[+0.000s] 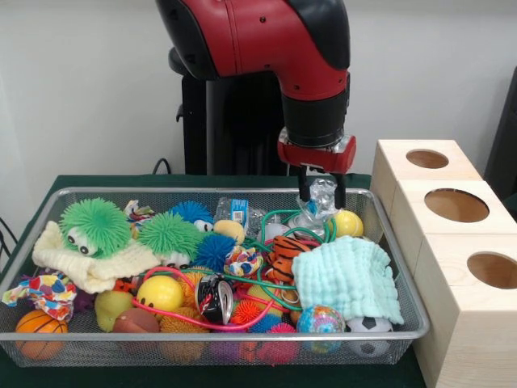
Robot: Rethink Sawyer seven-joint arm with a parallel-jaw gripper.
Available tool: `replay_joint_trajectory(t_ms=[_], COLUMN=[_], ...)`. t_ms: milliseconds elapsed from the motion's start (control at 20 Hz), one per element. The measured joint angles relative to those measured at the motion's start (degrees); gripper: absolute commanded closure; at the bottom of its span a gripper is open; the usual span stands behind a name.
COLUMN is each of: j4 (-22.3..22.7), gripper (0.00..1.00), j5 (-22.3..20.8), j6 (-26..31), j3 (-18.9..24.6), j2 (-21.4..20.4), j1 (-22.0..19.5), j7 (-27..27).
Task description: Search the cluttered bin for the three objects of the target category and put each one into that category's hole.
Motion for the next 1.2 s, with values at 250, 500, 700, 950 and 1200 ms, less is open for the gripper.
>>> replay_joint_trajectory(t_ms=[250,500,700,950,1200], j4=[0.0,0.0,0.0,0.0,0.2], gripper=[0.0,0.0,0.0,0.0,0.0], j5=[-1.3,-3.1,-4.9,-6.6,-6.8], j6=[0.0,0.0,0.0,0.0,-0.6], j3=[0.0,0.0,0.0,0.0,0.1], j2=[-0.2,-0.3,-0.4,-0.5,-0.5], j1=[-0.3,-1.2,-2.2,-3.9,-5.0], j7=[0.0,0.0,0.0,0.0,0.0])
